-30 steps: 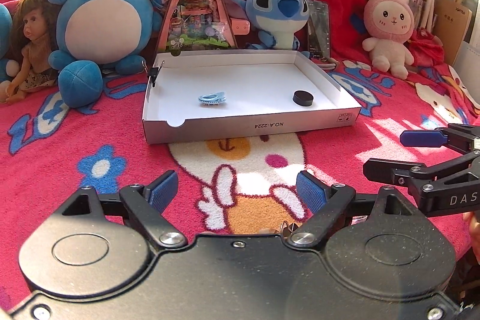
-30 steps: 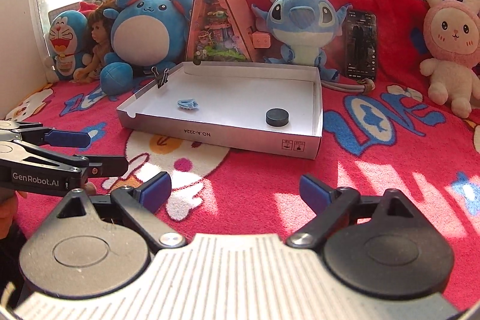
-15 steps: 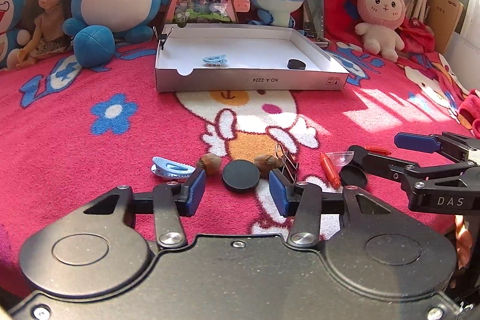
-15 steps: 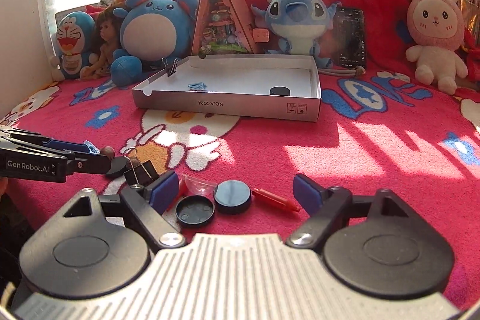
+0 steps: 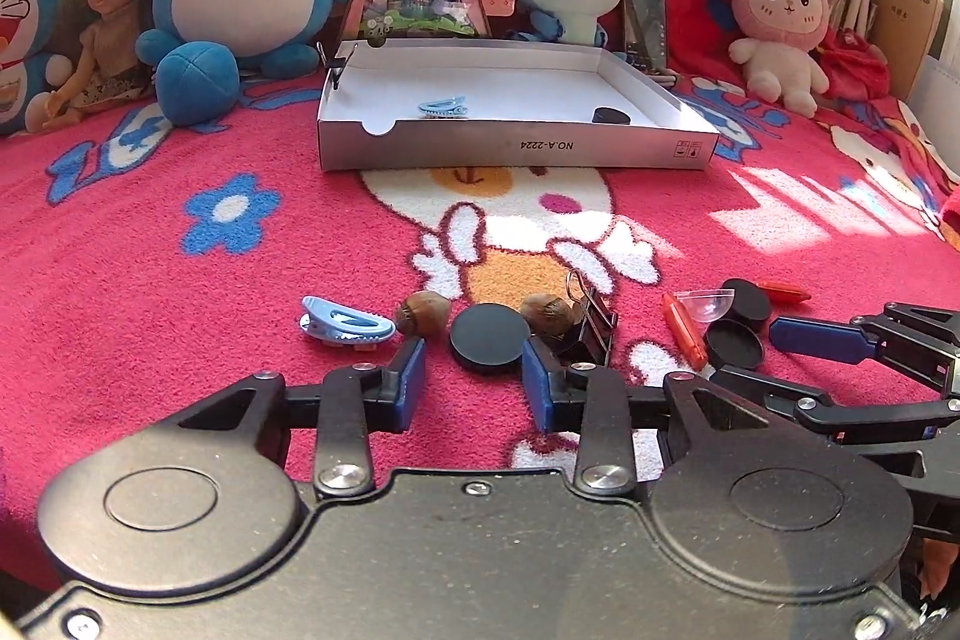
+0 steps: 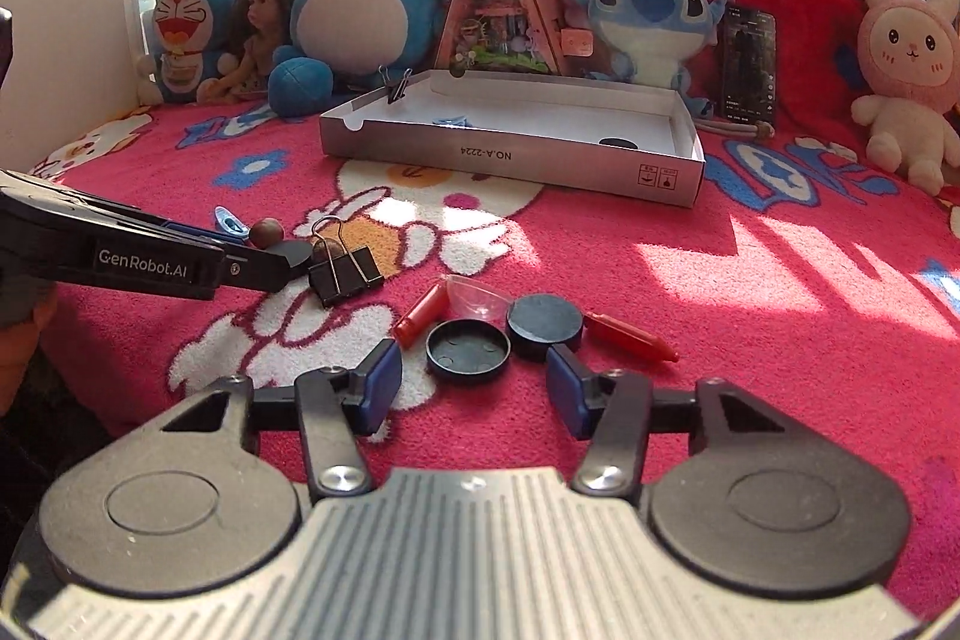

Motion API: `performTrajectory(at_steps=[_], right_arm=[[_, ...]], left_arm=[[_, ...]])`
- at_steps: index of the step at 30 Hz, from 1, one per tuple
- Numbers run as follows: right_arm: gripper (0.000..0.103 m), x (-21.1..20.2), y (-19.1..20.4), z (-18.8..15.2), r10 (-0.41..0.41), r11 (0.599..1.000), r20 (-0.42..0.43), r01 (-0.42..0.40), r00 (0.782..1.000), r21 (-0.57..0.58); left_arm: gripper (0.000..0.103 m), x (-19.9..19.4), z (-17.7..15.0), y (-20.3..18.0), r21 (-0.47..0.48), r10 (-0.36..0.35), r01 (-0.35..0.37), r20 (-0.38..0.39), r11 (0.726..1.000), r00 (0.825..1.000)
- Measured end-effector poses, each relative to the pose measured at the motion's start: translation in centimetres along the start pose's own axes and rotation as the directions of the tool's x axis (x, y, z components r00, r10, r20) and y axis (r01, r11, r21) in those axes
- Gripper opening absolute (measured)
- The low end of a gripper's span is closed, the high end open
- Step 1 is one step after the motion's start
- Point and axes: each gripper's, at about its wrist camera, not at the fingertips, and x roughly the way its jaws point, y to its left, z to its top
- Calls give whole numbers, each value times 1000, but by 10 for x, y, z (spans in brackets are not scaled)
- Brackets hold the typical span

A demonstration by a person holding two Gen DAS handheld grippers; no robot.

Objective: Organize rigid objects
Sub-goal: 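Grasp another black disc with the left tool while the right tool grasps a black lid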

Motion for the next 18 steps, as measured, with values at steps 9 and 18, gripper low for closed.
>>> performTrajectory(at_steps=[9,18], right_arm=[[45,7,2,2,-26,1000,7,26,1000,5],[48,6,5,1,-33,999,9,33,999,-1]], left_arm=[[34,11,0,-5,15,23,-23,28,1000,999],[34,18,1,-9,25,38,-39,48,999,998]])
